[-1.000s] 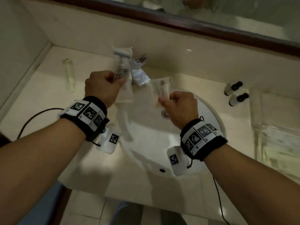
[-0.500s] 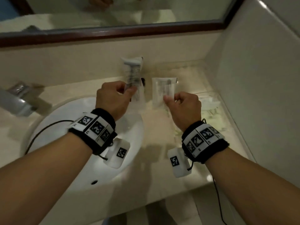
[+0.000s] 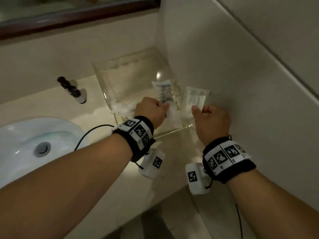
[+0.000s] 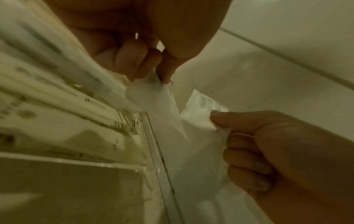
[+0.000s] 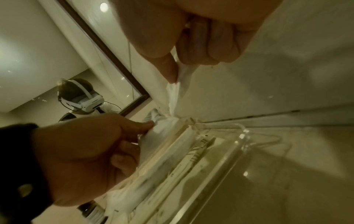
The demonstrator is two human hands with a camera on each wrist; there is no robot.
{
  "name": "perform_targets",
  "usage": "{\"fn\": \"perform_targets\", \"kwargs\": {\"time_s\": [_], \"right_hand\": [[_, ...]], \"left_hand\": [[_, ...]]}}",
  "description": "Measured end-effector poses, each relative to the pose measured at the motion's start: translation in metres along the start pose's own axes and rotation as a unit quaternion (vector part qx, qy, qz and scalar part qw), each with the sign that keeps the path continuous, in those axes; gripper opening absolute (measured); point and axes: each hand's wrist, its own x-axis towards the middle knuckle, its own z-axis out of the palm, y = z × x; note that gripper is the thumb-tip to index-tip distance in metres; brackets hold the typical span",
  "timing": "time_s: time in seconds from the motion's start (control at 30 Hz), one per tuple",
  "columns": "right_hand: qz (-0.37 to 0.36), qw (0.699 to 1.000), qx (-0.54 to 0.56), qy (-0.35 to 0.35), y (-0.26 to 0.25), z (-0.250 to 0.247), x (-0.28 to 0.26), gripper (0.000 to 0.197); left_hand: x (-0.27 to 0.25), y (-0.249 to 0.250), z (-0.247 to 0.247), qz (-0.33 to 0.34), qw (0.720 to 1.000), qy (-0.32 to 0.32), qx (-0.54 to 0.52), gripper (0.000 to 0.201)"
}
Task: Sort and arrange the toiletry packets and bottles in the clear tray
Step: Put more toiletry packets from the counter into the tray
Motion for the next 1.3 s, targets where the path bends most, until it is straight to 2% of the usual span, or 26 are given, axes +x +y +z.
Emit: {"fn": "perform_targets", "kwargs": {"time_s": [0.1,0.3,0.43,0.6,0.83,0.93,1.1,1.23,1.3], "right_hand": [[0.013,1.000,-0.008,-0.007,0.011,-0.008,0.005,0.047],[-0.049,0.997,-0.055,0.005,0.019,-0.008,0.007,0.054],[-0.057,0.997,-0.044,0.003,0.023,-0.003,0.007,0.052],[-0.066,0.997,-0.038,-0.002,0.027,0.000,0.009,0.050],[-0.076,0.996,-0.048,-0.005,0.029,0.001,0.011,0.051],[-0.080,0.996,-0.048,-0.003,0.029,0.003,0.012,0.051],[-0.086,0.995,-0.049,-0.005,0.030,0.006,0.014,0.052],[-0.089,0.995,-0.049,-0.010,0.030,0.008,0.016,0.051],[-0.082,0.995,-0.050,-0.016,0.030,0.010,0.017,0.050]], "left_hand": [[0.015,0.006,0.022,-0.034,0.999,-0.014,0.009,0.036],[0.035,0.005,0.047,-0.097,0.995,-0.028,0.013,0.032],[0.045,0.004,0.056,-0.115,0.993,-0.033,0.005,0.031],[0.053,0.008,0.063,-0.103,0.992,-0.064,0.032,0.027],[0.063,0.014,0.068,-0.122,0.984,-0.109,0.075,0.020],[0.066,0.017,0.070,-0.103,0.981,-0.121,0.111,0.020],[0.070,0.019,0.074,-0.077,0.980,-0.121,0.139,0.017],[0.072,0.016,0.074,-0.066,0.986,-0.085,0.126,0.027],[0.070,0.017,0.067,-0.065,0.986,-0.091,0.124,0.023]]}}
